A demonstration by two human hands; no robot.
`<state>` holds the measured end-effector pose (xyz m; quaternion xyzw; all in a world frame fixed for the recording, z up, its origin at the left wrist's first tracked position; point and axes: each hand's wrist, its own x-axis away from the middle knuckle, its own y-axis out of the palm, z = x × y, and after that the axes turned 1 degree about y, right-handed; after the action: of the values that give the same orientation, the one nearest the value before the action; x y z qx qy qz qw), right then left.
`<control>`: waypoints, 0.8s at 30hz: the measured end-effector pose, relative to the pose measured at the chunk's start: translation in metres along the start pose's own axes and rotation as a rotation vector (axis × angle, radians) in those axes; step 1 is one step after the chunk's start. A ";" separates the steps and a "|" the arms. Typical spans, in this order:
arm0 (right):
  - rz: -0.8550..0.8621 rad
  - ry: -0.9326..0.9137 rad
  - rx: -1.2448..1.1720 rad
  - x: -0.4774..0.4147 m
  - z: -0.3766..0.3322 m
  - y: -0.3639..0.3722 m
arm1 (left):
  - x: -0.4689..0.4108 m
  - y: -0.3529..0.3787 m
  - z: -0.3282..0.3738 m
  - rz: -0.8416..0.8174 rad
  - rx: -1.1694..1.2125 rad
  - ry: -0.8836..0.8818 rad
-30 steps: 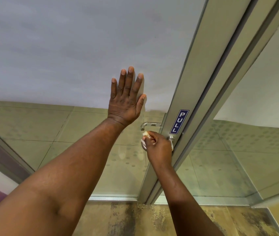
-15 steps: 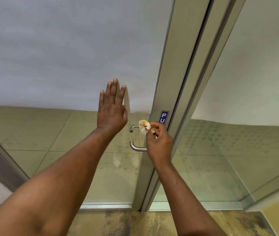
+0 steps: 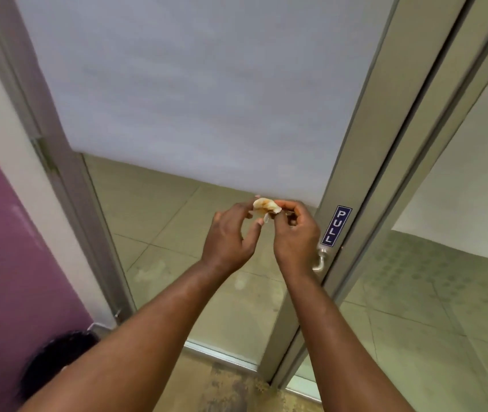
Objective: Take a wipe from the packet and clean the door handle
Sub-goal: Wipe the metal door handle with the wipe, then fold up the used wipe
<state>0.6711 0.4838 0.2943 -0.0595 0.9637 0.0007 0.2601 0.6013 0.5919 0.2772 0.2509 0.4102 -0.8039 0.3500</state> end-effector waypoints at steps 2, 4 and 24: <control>-0.042 -0.031 -0.018 0.006 -0.009 0.014 | 0.006 -0.018 0.003 0.033 0.045 -0.065; -0.094 -0.046 -0.073 0.014 -0.021 0.030 | 0.011 -0.040 -0.001 0.079 0.058 -0.132; -0.611 0.057 -0.406 0.200 -0.111 0.299 | 0.128 -0.321 -0.151 0.272 -0.321 -0.311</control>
<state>0.4095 0.7548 0.2813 -0.3948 0.8887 0.1126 0.2041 0.2921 0.8069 0.2627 0.1185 0.4361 -0.7032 0.5489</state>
